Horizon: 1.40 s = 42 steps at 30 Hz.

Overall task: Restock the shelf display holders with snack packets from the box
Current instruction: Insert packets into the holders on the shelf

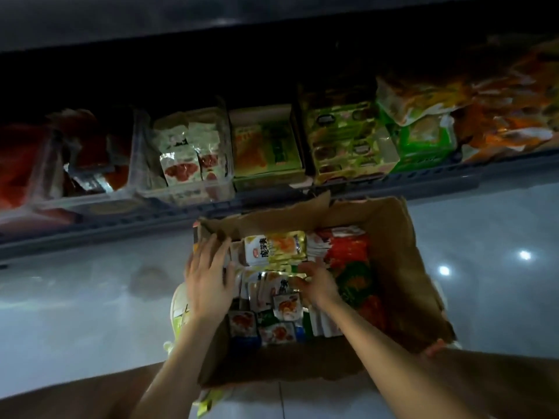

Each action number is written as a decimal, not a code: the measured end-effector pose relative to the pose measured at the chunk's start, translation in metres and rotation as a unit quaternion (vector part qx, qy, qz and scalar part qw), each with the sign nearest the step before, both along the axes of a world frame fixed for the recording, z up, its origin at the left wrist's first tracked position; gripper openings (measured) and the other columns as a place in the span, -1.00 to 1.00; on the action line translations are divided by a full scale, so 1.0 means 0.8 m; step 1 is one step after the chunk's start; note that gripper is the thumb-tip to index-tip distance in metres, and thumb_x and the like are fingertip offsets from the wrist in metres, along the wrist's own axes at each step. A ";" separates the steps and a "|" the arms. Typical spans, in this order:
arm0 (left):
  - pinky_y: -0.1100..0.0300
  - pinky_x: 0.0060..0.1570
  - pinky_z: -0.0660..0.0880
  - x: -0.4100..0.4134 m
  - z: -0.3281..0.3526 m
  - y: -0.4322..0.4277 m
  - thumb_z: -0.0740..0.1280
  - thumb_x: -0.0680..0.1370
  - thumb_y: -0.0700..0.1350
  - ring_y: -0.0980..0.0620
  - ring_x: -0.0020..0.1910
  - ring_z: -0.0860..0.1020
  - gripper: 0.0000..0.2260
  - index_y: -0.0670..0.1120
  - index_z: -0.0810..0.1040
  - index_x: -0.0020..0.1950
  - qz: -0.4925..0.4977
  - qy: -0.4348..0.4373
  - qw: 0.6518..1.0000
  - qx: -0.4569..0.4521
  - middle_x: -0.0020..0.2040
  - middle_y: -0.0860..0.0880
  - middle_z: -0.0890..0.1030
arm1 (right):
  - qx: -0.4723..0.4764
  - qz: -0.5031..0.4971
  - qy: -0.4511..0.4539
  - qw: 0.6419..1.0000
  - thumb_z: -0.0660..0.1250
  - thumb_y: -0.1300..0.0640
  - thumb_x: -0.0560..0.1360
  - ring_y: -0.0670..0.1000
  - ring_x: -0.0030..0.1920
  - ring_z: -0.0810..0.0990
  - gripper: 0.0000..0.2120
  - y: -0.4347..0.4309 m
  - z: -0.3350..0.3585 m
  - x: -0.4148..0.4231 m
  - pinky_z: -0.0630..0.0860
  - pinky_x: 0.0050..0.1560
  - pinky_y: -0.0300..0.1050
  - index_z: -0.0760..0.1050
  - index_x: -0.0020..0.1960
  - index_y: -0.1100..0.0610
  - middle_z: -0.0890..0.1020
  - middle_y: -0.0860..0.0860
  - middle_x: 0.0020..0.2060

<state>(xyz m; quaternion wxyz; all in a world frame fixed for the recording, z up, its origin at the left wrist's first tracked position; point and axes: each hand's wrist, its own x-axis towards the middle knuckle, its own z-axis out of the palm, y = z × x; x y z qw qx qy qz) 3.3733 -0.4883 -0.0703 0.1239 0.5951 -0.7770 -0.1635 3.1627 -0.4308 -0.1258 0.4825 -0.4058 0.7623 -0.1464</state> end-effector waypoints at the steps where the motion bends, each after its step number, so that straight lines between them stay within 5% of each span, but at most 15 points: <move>1: -0.10 0.34 0.23 0.004 -0.006 0.000 0.09 0.55 0.00 -0.16 0.35 0.38 -0.58 -0.12 0.48 0.33 -0.002 0.003 1.000 0.001 0.33 -0.17 0.48 | -0.003 0.027 0.022 0.999 0.33 0.05 0.54 0.05 0.25 0.51 -0.61 -0.008 -0.008 0.006 0.43 0.13 -0.18 0.46 0.33 0.15 0.54 0.04 0.26; 10: 0.05 0.38 0.19 0.020 -0.019 0.000 0.12 0.57 -0.08 0.03 0.38 0.33 -0.63 -0.14 0.48 0.33 0.009 0.087 0.996 -0.026 0.34 -0.08 0.49 | 0.009 0.173 0.042 0.984 0.47 0.02 0.40 0.09 0.10 0.59 -0.59 -0.043 -0.065 0.020 0.53 0.03 -0.07 0.54 0.19 0.12 0.64 0.06 0.08; 15: -0.01 0.37 0.22 0.026 -0.025 -0.001 0.12 0.56 -0.09 0.00 0.38 0.35 -0.63 -0.14 0.49 0.32 0.011 0.081 0.996 -0.018 0.33 -0.07 0.49 | 0.090 0.221 0.068 0.969 0.46 -0.22 0.33 0.13 0.25 0.49 -0.30 -0.042 -0.076 0.012 0.41 0.24 0.05 0.36 0.37 0.01 0.56 0.04 0.23; 20: -0.01 0.37 0.21 0.023 -0.024 0.000 0.12 0.57 -0.08 0.02 0.38 0.33 -0.63 -0.14 0.49 0.31 0.012 0.088 0.996 -0.025 0.33 -0.07 0.50 | 0.114 0.279 0.082 0.950 0.33 -0.30 0.40 0.08 0.05 0.59 -0.51 -0.041 -0.080 0.009 0.47 0.06 -0.06 0.59 0.12 0.05 0.66 0.06 -0.01; 23: 0.05 0.37 0.19 0.021 -0.022 0.000 0.13 0.57 -0.08 0.02 0.37 0.34 -0.64 -0.14 0.50 0.30 0.015 0.089 0.995 -0.029 0.32 -0.07 0.51 | 0.124 0.291 0.110 0.942 0.33 -0.30 0.41 0.07 0.06 0.54 -0.52 -0.045 -0.071 0.009 0.33 0.13 -0.04 0.62 0.07 0.07 0.64 0.06 -0.02; 26: 0.13 0.33 0.17 0.019 -0.017 -0.001 0.13 0.56 -0.06 -0.01 0.34 0.37 -0.64 -0.14 0.53 0.27 0.023 0.094 0.995 -0.025 0.30 -0.07 0.52 | 0.125 0.242 0.047 0.961 0.42 -0.14 0.41 0.06 0.01 0.57 -0.63 -0.045 -0.063 0.008 0.41 -0.02 -0.10 0.62 0.04 0.12 0.64 0.07 -0.05; 29: 0.16 0.29 0.17 0.012 -0.009 -0.001 0.12 0.54 -0.02 -0.05 0.31 0.40 -0.62 -0.14 0.55 0.24 0.035 0.106 0.994 -0.009 0.27 -0.07 0.54 | 0.089 0.123 -0.058 0.987 0.50 0.02 0.38 -0.01 -0.26 0.56 -0.82 -0.037 -0.050 0.007 0.42 -0.26 -0.15 0.60 -0.27 0.11 0.59 0.01 -0.34; 33: 0.15 0.25 0.18 0.003 0.005 0.000 0.10 0.54 0.01 -0.07 0.28 0.43 -0.60 -0.14 0.56 0.22 0.043 0.114 0.992 0.023 0.24 -0.07 0.56 | 0.023 -0.022 -0.137 0.990 0.49 0.14 0.40 -0.02 -0.07 0.63 -0.78 -0.032 -0.023 -0.002 0.54 -0.08 -0.17 0.64 -0.01 0.22 0.68 0.05 -0.08; 37: 0.09 0.29 0.19 0.000 0.016 0.007 0.24 0.56 -0.20 -0.13 0.28 0.45 -0.73 -0.14 0.55 0.24 0.055 0.114 0.991 0.041 0.23 -0.10 0.56 | -0.011 -0.092 -0.179 0.979 0.43 0.19 0.45 0.03 -0.03 0.65 -0.76 -0.033 0.018 -0.009 0.58 -0.02 -0.12 0.60 0.07 0.27 0.67 0.08 -0.03; 42: 0.07 0.44 0.07 -0.011 0.044 0.024 0.26 0.56 -0.23 -0.12 0.30 0.43 -0.74 -0.13 0.55 0.24 0.081 0.099 0.991 0.041 0.23 -0.11 0.56 | -0.037 -0.151 -0.241 0.958 0.42 0.22 0.46 -0.08 -0.14 0.67 -0.84 -0.018 0.071 -0.014 0.58 -0.21 -0.28 0.62 0.03 0.20 0.69 0.06 -0.09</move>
